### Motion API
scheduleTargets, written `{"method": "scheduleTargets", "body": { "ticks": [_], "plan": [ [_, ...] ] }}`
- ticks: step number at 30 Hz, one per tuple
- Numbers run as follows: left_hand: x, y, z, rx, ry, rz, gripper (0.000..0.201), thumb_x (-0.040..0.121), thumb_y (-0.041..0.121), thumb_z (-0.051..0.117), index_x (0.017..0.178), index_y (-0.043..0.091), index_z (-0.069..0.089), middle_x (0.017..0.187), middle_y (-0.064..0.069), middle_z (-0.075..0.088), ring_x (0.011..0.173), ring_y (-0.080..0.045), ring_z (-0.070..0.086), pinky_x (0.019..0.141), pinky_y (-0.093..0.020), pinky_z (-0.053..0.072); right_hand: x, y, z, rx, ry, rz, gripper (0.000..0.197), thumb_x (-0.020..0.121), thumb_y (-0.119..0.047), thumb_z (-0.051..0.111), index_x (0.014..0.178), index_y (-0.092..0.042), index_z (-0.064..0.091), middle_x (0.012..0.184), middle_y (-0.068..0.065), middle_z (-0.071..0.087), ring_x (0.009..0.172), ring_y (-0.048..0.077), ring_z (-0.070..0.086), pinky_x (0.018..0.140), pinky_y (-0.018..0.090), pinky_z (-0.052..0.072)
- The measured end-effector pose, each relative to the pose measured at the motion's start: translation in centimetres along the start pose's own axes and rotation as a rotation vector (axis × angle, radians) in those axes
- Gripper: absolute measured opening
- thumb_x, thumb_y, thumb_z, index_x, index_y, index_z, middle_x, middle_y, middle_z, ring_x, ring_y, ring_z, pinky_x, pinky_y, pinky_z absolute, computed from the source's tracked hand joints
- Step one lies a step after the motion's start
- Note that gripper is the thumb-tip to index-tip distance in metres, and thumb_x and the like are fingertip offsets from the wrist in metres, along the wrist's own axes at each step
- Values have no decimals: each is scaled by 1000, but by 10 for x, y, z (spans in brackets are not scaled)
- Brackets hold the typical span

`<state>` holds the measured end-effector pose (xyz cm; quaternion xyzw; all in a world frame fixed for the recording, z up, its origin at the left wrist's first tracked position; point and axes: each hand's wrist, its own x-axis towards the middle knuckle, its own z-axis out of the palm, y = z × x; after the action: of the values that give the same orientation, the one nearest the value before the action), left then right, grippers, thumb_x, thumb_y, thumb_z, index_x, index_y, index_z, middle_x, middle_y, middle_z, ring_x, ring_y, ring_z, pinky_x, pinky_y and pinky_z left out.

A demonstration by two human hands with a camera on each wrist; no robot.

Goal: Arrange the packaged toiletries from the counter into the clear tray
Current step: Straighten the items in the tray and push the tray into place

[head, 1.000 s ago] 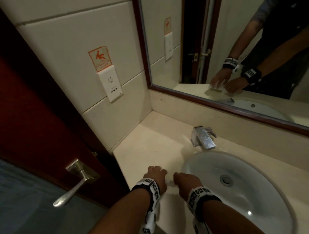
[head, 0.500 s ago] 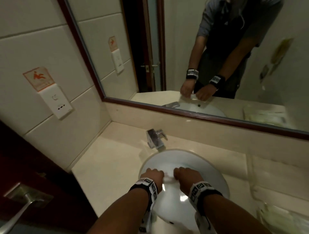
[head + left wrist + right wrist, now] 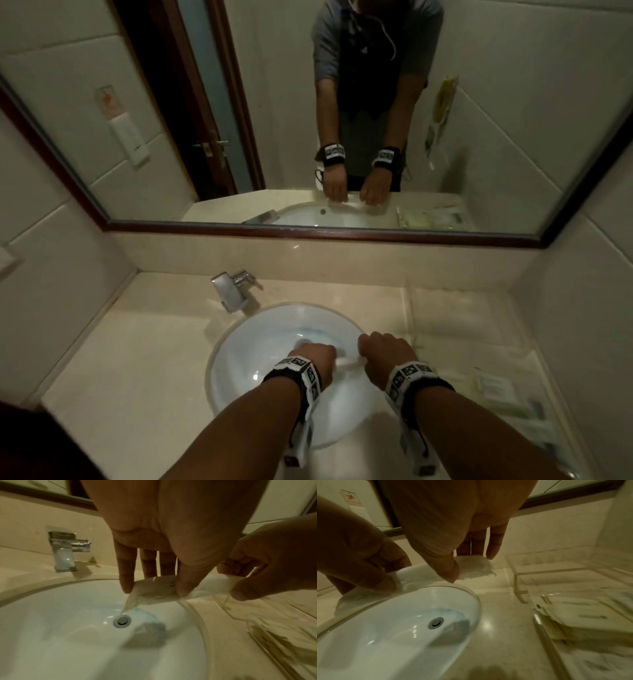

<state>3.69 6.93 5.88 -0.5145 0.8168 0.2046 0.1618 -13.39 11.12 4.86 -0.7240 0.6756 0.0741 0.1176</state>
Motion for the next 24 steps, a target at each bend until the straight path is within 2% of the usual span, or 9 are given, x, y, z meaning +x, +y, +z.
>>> {"method": "scheduleTargets", "body": {
  "ticks": [2,6,15,20,24],
  "plan": [
    [6,20,5,18,-32,36,39,93,11,49,130,19,57,124,-9,62,114,-31,61,95,-34,47,-12,17,5,-14,-11,35,30,94,-16,44,122,-23,47,119,5,55,109,27,55,91,39,40],
    [21,56,20,34,-86,98,23,86,16,51,104,20,64,105,-7,70,95,-29,67,84,-37,55,-38,47,18,-60,-22,102,28,93,-16,44,121,-21,48,117,5,57,107,28,57,90,40,41],
    [41,117,57,60,-61,236,24,90,18,54,110,13,68,110,-12,67,99,-31,66,79,-33,51,-78,104,40,-77,-80,192,30,94,-18,48,123,-23,50,121,4,58,112,27,56,94,42,41],
    [45,145,66,38,-103,308,26,90,22,57,113,12,66,115,-11,65,105,-30,63,86,-34,50,-105,131,45,-79,-113,250,26,93,-20,51,119,-22,53,120,5,59,110,27,57,93,40,42],
    [44,170,75,56,-153,367,25,91,24,56,107,9,68,109,-12,67,101,-31,64,83,-35,51,-125,148,52,-99,-141,306,29,92,-22,52,122,-23,54,122,5,58,115,27,54,94,41,42]
  ]
}}
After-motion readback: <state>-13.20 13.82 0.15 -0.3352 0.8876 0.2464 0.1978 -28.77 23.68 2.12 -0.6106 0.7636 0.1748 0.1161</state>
